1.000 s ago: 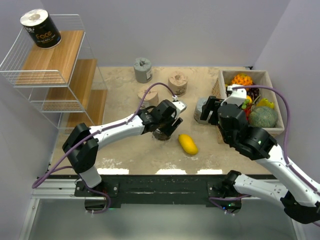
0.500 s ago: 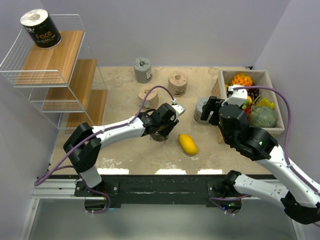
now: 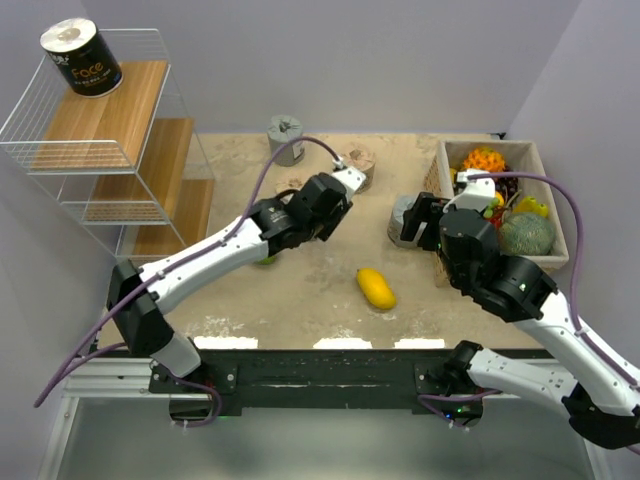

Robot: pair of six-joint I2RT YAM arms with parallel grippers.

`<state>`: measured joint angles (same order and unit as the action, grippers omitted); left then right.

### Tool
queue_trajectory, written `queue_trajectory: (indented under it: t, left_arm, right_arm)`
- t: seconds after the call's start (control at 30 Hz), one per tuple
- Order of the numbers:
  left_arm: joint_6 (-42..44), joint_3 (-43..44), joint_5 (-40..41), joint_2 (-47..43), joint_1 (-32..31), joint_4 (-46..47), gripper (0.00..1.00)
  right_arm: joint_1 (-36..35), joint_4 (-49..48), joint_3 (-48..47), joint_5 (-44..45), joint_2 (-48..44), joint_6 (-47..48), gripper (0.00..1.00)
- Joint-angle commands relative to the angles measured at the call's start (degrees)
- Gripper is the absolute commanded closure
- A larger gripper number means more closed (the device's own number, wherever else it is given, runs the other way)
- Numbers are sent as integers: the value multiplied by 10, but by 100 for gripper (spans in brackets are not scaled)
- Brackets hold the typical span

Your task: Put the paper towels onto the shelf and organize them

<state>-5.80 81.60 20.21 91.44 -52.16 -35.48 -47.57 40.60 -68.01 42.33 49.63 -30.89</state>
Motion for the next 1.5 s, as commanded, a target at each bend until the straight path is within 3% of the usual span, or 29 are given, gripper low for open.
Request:
queue_trajectory:
  t: [0.0, 0.23, 0.5, 0.73, 1.03, 1.47]
  left_arm:
    - [55, 130, 107, -42, 3, -35, 55]
    - [135, 269, 203, -22, 39, -42, 54]
    - [190, 388, 248, -1, 118, 9, 54]
    - [265, 392, 301, -23, 168, 102, 54]
    - [291, 390, 305, -46, 254, 118, 52]
    - [320, 393, 313, -62, 303, 142, 52]
  right_arm:
    - [-1, -28, -14, -5, 8, 1, 25]
    - [-2, -25, -27, -22, 19, 2, 25]
    - [-2, -16, -44, -38, 22, 0, 25]
    - [0, 3, -61, -42, 35, 3, 25]
    - [-1, 3, -71, -45, 47, 5, 25]
    - [-2, 3, -85, -49, 63, 15, 24]
